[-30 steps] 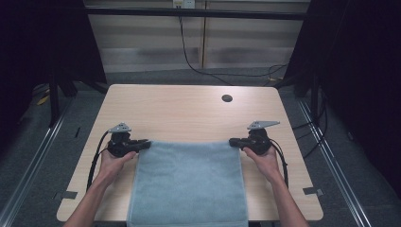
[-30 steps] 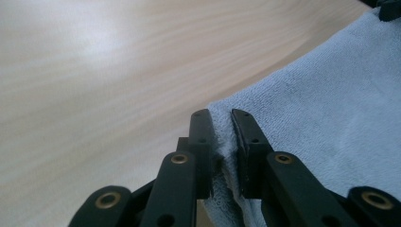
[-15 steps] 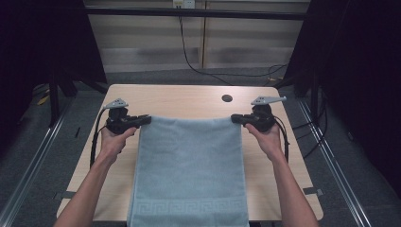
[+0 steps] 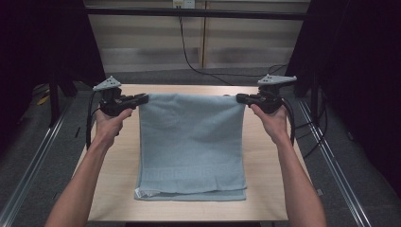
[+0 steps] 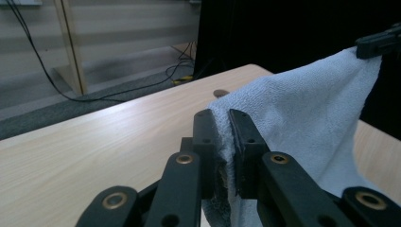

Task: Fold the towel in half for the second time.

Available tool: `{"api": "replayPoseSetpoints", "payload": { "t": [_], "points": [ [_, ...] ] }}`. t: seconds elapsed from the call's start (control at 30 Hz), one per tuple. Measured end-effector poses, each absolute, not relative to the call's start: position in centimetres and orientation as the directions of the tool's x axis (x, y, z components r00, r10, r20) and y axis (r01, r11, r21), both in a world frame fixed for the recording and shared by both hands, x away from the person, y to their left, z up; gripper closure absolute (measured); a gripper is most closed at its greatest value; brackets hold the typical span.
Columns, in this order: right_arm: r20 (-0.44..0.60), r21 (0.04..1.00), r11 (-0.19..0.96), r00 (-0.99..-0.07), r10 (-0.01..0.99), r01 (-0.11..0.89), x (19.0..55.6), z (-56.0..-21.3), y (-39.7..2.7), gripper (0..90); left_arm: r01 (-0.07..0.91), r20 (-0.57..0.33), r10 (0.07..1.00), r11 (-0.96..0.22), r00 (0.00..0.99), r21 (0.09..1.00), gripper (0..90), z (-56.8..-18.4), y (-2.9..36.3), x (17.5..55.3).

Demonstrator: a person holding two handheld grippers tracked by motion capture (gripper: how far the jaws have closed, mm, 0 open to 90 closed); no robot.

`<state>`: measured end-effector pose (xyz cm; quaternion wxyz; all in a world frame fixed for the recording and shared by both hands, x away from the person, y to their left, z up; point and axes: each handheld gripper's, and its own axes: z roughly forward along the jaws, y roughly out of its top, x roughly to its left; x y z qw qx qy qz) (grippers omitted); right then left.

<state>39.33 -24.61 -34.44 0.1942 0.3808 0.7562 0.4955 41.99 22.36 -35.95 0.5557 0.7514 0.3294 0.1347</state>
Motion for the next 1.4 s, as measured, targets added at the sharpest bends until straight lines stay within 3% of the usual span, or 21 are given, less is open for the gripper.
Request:
{"api": "replayPoseSetpoints", "payload": {
  "t": [0.33, 0.63, 0.9, 1.13, 1.4],
  "points": [
    [0.084, 0.898, 0.248, -0.696, 0.713, 0.363, 33.6, -37.9, -25.1, 87.2, 0.299, -0.097, 0.601, -0.246, 0.794, 0.922, 82.0, -38.2, 22.9, 36.9],
    [0.094, 0.907, 0.247, -0.735, 0.671, 0.342, 28.4, -39.3, -25.2, 87.1, 0.334, -0.130, 0.566, -0.272, 0.814, 0.903, 81.9, -40.7, 24.4, 31.9],
    [0.144, 0.839, 0.332, -0.766, 0.626, 0.430, 24.9, -43.6, -24.4, 85.3, 0.396, -0.179, 0.529, -0.332, 0.830, 0.856, 80.4, -44.4, 25.1, 28.3],
    [0.209, 0.840, 0.287, -0.763, 0.612, 0.460, 22.9, -45.2, -24.9, 69.4, 0.417, -0.224, 0.520, -0.290, 0.824, 0.862, 67.2, -44.5, 25.6, 26.4],
    [0.228, 0.857, 0.175, -0.661, 0.715, 0.485, 23.9, -45.0, -26.2, 54.5, 0.487, -0.254, 0.614, -0.245, 0.747, 0.839, 47.9, -45.2, 25.9, 29.7]
  ]
}}
